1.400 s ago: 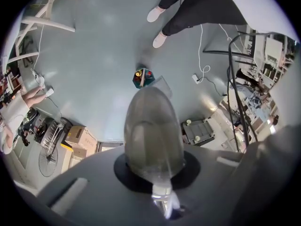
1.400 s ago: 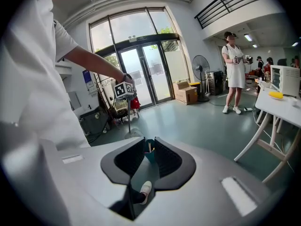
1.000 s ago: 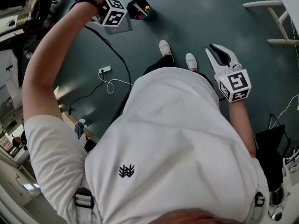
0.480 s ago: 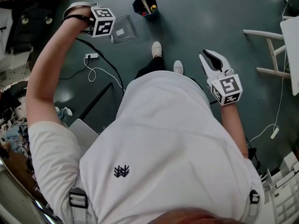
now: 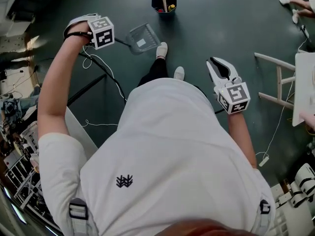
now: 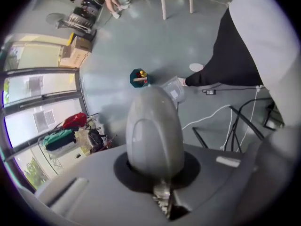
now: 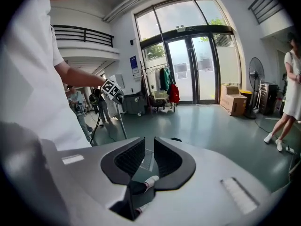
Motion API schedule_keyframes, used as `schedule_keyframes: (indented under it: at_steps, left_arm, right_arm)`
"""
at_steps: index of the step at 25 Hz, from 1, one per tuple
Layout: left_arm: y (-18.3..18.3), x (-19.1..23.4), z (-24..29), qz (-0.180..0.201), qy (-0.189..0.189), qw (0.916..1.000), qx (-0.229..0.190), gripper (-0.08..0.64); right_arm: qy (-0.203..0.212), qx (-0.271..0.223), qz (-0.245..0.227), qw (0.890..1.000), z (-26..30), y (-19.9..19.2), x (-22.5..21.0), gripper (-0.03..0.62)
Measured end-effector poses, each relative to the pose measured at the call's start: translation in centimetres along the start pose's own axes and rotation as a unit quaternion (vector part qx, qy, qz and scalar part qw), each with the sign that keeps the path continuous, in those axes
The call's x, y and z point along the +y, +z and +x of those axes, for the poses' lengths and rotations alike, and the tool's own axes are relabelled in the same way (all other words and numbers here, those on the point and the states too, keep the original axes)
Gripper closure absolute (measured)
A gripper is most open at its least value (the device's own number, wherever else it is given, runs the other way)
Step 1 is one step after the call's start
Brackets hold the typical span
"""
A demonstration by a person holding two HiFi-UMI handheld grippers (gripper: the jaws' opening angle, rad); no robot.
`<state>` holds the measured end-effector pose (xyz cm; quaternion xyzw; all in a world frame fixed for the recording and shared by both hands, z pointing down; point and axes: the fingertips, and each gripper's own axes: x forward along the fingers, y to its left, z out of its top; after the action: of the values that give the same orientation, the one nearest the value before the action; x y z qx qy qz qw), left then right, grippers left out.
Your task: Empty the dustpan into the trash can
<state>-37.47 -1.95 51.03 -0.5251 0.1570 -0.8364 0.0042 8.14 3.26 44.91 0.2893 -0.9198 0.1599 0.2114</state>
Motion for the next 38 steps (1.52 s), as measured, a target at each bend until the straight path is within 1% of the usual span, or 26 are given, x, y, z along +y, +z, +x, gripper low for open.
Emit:
schedule_keyframes:
  at_steps: [2, 4, 6, 7, 9, 12, 14, 15, 17, 18, 19, 21, 22, 25, 27, 30, 35, 36, 38]
  left_arm:
    - [-0.3, -1.4, -0.1, -0.046, -0.001, 0.9988, -0.017, 0.505]
    - [-0.4, -2.9, -0.3, -0.093, -0.006, 0.9950, -0.036, 0.505]
    - [-0.2, -4.2, -0.6, -0.145, -0.014, 0.9875, -0.059, 0.505]
    - [0.0, -4.7, -0.9, -0.174, -0.019, 0.9819, -0.072, 0.505]
    - [0.3, -4.9, -1.9, -0.236, -0.023, 0.9663, -0.100, 0.505]
    - [0.0, -4.4, -3.3, -0.320, -0.007, 0.9394, -0.123, 0.505]
    - [0.0, -4.3, -3.6, -0.370, -0.005, 0.9186, -0.139, 0.505]
    - [0.3, -4.3, -3.8, -0.393, -0.009, 0.9071, -0.151, 0.505]
    - [0.6, -4.4, -4.2, -0.430, -0.015, 0.8857, -0.174, 0.505]
    - [0.5, -4.3, -4.4, -0.444, -0.010, 0.8780, -0.179, 0.505]
    - [0.3, -4.3, -4.5, -0.454, -0.005, 0.8723, -0.181, 0.505]
    - [0.5, -4.9, -4.3, -0.467, -0.008, 0.8641, -0.187, 0.505]
    - [0.5, -5.2, -4.1, -0.471, -0.013, 0.8617, -0.188, 0.505]
    - [0.5, -5.0, -4.1, -0.474, -0.014, 0.8589, -0.194, 0.505]
    - [0.5, -4.3, -4.1, -0.472, -0.009, 0.8584, -0.201, 0.505]
    - [0.3, -3.2, -3.9, -0.465, -0.003, 0.8598, -0.210, 0.505]
    - [-0.2, -2.2, -3.8, -0.465, -0.007, 0.8553, -0.228, 0.505]
    - [-0.3, -2.0, -3.8, -0.463, -0.007, 0.8560, -0.230, 0.505]
    - [-0.4, -1.7, -3.8, -0.453, -0.006, 0.8602, -0.233, 0.505]
  right_arm:
    - [0.010, 0.000, -0.008, 1.000, 0.3, 0.3, 0.4, 0.532]
    - [0.020, 0.001, -0.015, 1.000, 0.8, 0.5, 0.8, 0.532]
    - [0.030, 0.004, -0.020, 0.999, 1.1, 0.5, 1.0, 0.532]
    - [0.035, 0.006, -0.022, 0.999, 1.3, 0.6, 1.1, 0.532]
    - [0.042, 0.009, -0.025, 0.999, 1.5, 0.8, 1.1, 0.534]
    - [0.049, 0.009, -0.026, 0.998, 1.8, 1.0, 0.7, 0.538]
    - [0.053, 0.010, -0.024, 0.998, 2.1, 1.2, 0.3, 0.540]
    - [0.055, 0.011, -0.022, 0.998, 2.4, 1.3, 0.1, 0.541]
    - [0.062, 0.011, -0.016, 0.998, 2.9, 1.5, 0.0, 0.550]
    - [0.065, 0.012, -0.013, 0.998, 3.1, 1.5, 0.0, 0.557]
    - [0.067, 0.012, -0.012, 0.998, 3.4, 1.6, 0.1, 0.561]
    - [0.070, 0.015, -0.013, 0.997, 3.9, 1.6, 0.4, 0.569]
    - [0.071, 0.017, -0.015, 0.997, 4.2, 1.8, 0.5, 0.576]
    - [0.075, 0.019, -0.022, 0.997, 5.5, 2.8, 0.4, 0.592]
    - [0.079, 0.023, -0.028, 0.996, 6.6, 3.4, 0.4, 0.592]
    - [0.081, 0.030, -0.038, 0.996, 8.6, 4.3, 0.4, 0.592]
    - [0.083, 0.037, -0.045, 0.995, 12.0, 6.7, 0.7, 0.591]
    - [0.084, 0.038, -0.048, 0.995, 12.7, 7.3, 0.8, 0.591]
    - [0.086, 0.040, -0.055, 0.994, 14.1, 8.4, 1.0, 0.592]
